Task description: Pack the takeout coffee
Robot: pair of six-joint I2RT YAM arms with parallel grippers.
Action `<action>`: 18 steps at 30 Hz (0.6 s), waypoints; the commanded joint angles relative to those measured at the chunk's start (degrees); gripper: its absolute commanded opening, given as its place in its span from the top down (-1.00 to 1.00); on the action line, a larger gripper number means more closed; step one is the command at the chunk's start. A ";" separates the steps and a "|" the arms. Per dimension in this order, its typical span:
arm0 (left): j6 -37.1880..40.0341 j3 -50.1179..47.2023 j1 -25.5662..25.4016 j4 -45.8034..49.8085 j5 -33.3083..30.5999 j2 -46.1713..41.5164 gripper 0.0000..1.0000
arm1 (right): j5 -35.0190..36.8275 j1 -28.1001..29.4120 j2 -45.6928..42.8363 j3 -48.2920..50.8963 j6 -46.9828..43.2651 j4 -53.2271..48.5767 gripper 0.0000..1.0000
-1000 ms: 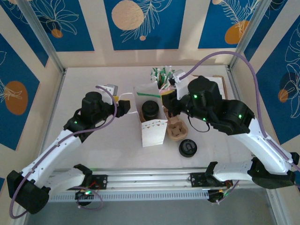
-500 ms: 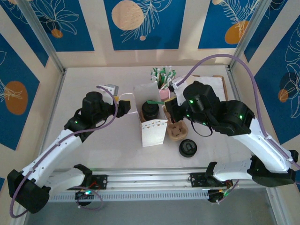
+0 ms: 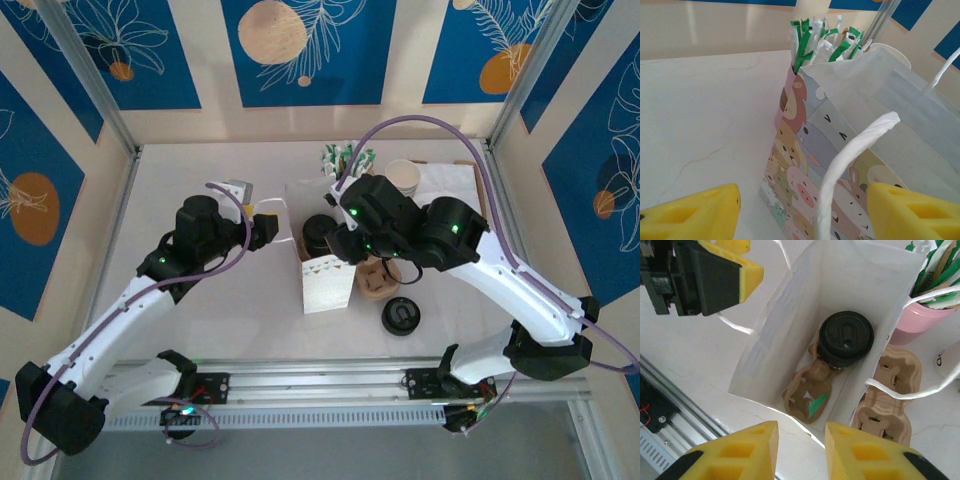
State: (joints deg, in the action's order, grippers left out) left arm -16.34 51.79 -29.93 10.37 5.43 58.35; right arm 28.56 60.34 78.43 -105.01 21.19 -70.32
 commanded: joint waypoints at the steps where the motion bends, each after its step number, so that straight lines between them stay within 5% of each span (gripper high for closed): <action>1: 0.84 0.68 -1.01 0.20 -0.76 0.09 -0.35 | 1.53 0.23 -1.59 -1.93 -0.72 0.54 0.33; 10: 0.84 0.61 -1.09 0.26 -0.82 0.34 -0.35 | 9.77 -8.98 -11.63 8.55 -3.68 17.59 0.33; 18: 0.90 0.77 -1.17 0.42 -0.51 0.63 -0.35 | -2.96 -39.89 -19.78 22.06 1.65 32.86 -0.08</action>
State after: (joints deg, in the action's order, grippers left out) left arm -16.32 51.79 -30.20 10.39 5.43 58.70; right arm 31.31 27.51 59.13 -85.67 20.10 -45.32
